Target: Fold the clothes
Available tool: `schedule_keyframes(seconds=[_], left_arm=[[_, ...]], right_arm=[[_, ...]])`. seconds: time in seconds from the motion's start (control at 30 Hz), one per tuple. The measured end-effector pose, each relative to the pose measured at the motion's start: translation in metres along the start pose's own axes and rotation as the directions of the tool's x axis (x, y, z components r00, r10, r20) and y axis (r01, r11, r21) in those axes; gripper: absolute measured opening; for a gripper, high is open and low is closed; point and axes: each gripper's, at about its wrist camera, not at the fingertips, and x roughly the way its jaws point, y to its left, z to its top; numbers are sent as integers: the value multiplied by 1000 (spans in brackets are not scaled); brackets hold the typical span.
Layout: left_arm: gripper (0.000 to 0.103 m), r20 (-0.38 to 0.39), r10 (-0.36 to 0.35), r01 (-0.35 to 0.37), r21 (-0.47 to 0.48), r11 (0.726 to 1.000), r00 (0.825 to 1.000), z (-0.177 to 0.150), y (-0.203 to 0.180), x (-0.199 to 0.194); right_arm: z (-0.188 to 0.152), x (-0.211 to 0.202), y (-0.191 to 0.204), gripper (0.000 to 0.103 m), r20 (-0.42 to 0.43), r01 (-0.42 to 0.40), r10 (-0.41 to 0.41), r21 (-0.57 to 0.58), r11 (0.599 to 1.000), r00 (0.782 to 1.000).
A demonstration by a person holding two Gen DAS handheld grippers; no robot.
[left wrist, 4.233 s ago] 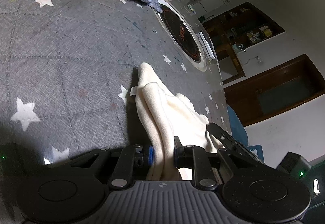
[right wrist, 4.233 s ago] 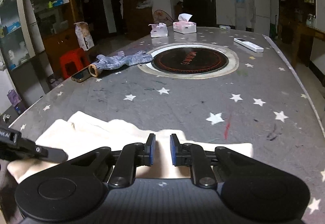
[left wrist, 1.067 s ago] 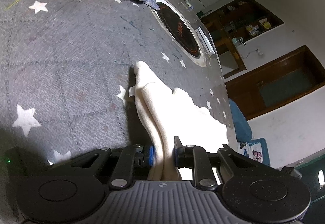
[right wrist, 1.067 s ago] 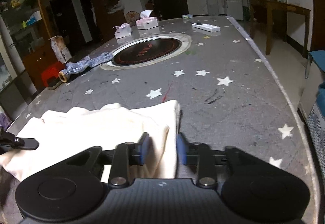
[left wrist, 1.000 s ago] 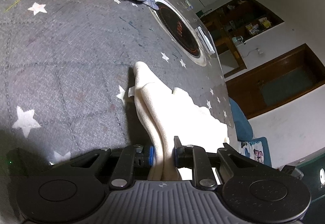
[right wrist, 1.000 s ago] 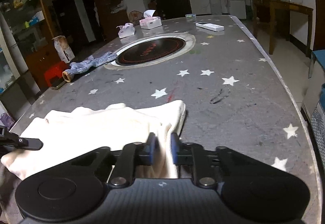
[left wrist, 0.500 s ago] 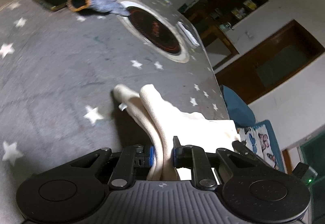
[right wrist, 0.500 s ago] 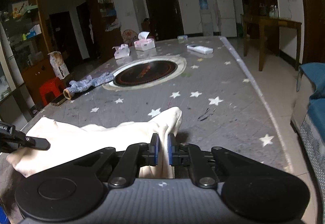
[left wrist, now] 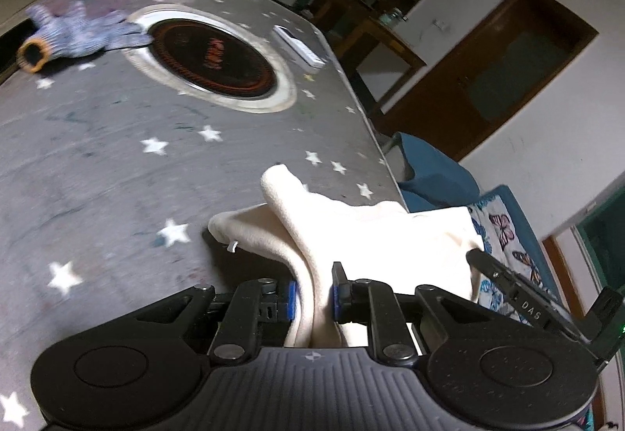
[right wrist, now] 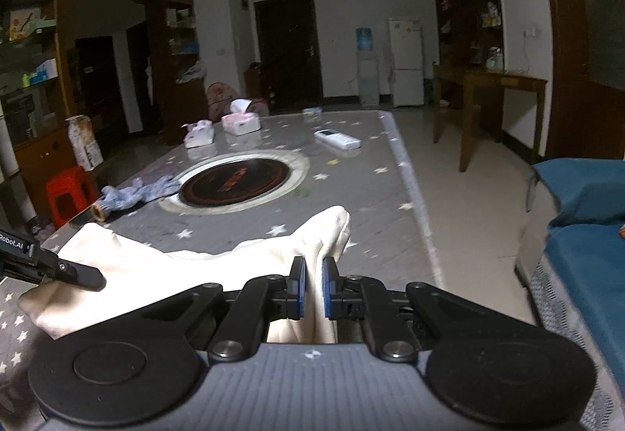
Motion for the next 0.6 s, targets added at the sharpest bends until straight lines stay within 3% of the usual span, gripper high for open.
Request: schedule_keyframes(seconds=[0.6], left_arm=[[18, -58, 34, -28, 95, 995, 998, 23, -43, 58]], right_arm=[[11, 3, -48, 7, 13, 105, -106, 27, 994, 994]])
